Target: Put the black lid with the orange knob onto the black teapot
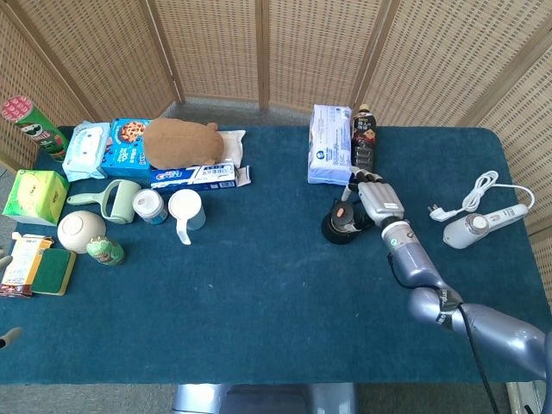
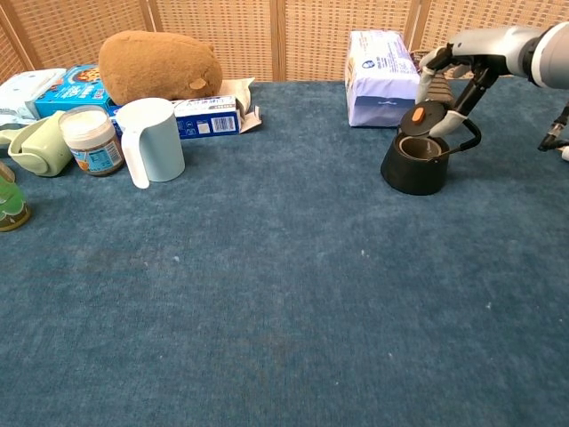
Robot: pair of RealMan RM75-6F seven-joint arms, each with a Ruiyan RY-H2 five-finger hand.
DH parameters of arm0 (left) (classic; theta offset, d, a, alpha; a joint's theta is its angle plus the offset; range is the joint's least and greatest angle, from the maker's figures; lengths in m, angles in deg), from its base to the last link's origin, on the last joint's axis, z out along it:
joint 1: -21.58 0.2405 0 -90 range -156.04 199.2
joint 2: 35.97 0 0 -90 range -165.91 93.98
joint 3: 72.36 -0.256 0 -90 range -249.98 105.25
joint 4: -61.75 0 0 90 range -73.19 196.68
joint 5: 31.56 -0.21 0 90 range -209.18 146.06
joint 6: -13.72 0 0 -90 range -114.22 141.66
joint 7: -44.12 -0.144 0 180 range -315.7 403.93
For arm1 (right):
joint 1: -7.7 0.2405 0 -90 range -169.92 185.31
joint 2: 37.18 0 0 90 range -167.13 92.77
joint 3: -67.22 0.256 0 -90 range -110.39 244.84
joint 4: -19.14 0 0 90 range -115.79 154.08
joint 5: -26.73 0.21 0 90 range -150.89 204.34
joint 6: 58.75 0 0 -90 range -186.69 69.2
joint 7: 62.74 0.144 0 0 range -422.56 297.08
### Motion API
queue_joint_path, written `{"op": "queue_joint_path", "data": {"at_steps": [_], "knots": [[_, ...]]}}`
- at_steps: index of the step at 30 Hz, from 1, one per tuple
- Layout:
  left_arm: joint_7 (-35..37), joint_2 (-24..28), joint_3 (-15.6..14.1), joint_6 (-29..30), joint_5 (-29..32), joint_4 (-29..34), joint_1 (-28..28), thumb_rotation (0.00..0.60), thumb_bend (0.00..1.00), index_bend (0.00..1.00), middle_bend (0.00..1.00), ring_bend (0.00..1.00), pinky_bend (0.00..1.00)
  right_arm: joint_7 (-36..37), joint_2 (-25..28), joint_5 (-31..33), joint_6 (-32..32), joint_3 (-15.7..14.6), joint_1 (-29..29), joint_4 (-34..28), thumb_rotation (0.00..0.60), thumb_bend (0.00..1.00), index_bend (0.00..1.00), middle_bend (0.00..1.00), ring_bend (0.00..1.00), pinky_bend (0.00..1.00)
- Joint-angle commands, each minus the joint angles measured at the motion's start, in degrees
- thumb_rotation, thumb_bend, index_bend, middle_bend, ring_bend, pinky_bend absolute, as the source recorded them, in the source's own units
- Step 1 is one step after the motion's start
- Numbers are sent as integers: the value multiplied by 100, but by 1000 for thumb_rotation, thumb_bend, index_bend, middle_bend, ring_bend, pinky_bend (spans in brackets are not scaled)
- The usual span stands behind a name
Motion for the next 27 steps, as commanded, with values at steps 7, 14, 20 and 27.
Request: {"op": "queue_joint_path", "data": {"at_steps": [7, 14, 20, 27], "knots": [[-64, -21, -6, 35, -23, 27, 25, 600, 122, 0, 0, 0, 48, 275, -95, -207, 150, -90, -26, 297, 600, 214, 449, 33, 2, 0], [-102, -28, 0, -7, -5, 43, 9, 600, 122, 0, 0, 0, 48, 427, -182, -327, 187, -149, -55, 421, 600, 214, 450, 33, 3, 0], [-113, -26, 4, -31, 12, 48, 1, 600, 122, 0, 0, 0, 48, 469, -244, -356, 233, -198, -44, 523, 600, 214, 450, 33, 3, 0], [-119, -25, 6, -33, 18, 55, 4, 600, 122, 0, 0, 0, 48, 474, -223, -309, 305, -235, -24, 544, 600, 214, 354, 23, 0, 0]]}}
